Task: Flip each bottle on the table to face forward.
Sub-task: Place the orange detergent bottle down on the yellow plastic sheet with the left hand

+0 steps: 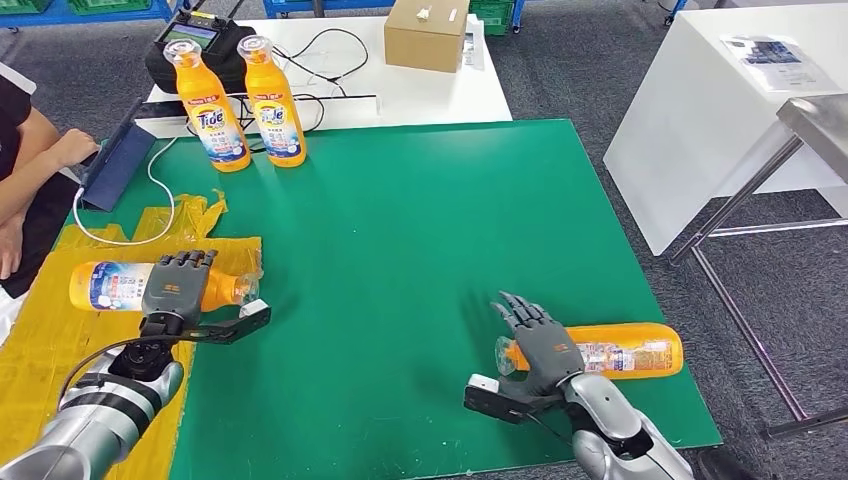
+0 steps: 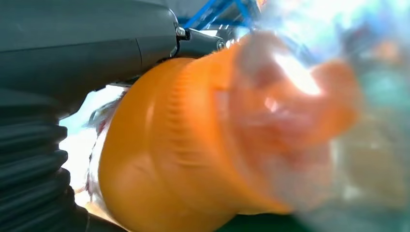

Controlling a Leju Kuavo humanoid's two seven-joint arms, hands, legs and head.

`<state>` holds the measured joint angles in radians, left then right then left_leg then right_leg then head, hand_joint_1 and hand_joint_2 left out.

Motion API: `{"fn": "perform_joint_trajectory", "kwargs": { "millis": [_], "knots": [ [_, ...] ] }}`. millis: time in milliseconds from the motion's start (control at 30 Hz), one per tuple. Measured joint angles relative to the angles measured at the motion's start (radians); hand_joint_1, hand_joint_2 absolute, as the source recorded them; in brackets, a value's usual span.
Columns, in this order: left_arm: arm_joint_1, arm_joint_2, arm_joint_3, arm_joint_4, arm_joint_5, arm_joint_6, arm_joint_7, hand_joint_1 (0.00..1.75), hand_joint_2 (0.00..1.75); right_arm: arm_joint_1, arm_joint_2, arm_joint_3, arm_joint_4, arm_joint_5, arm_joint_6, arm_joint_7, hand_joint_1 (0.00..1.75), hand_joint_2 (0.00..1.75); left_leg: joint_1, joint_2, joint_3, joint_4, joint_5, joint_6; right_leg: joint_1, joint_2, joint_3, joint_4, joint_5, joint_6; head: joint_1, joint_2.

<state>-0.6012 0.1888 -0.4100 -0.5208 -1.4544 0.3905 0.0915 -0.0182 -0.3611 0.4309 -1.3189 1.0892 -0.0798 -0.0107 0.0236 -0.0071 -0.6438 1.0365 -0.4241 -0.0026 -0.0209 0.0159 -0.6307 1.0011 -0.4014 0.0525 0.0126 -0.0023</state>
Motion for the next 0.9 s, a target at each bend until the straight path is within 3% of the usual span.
{"fn": "perform_joint_trajectory", "kwargs": {
  "millis": [333, 600, 900],
  "knots": [
    [0.068, -0.029, 0.153, -0.078, 0.176, -0.007, -0.189, 0.00, 1.75, 0.087, -0.151, -0.137, -0.063, 0.015, 0.073, 0.036, 0.00, 1.75, -0.001, -0.001, 0.000, 0.000, 0.000, 0.000, 0.000, 0.000, 0.000, 0.000, 0.000, 0.000, 0.000, 0.000],
    [0.154, -0.055, 0.192, -0.224, 0.248, 0.000, -0.227, 0.00, 1.75, 0.092, -0.127, -0.173, -0.105, 0.102, 0.001, 0.045, 0.00, 1.75, 0.000, 0.002, 0.000, 0.000, 0.000, 0.000, 0.000, 0.000, -0.001, 0.000, 0.000, 0.000, 0.000, 0.000],
    [0.219, -0.087, 0.215, -0.390, 0.449, -0.070, -0.348, 0.00, 1.75, 0.116, -0.151, -0.224, -0.099, 0.059, 0.067, 0.026, 0.00, 1.75, -0.001, 0.001, -0.002, 0.000, 0.000, 0.001, -0.001, 0.000, -0.001, 0.000, 0.000, 0.000, 0.000, 0.000]
  ]
}}
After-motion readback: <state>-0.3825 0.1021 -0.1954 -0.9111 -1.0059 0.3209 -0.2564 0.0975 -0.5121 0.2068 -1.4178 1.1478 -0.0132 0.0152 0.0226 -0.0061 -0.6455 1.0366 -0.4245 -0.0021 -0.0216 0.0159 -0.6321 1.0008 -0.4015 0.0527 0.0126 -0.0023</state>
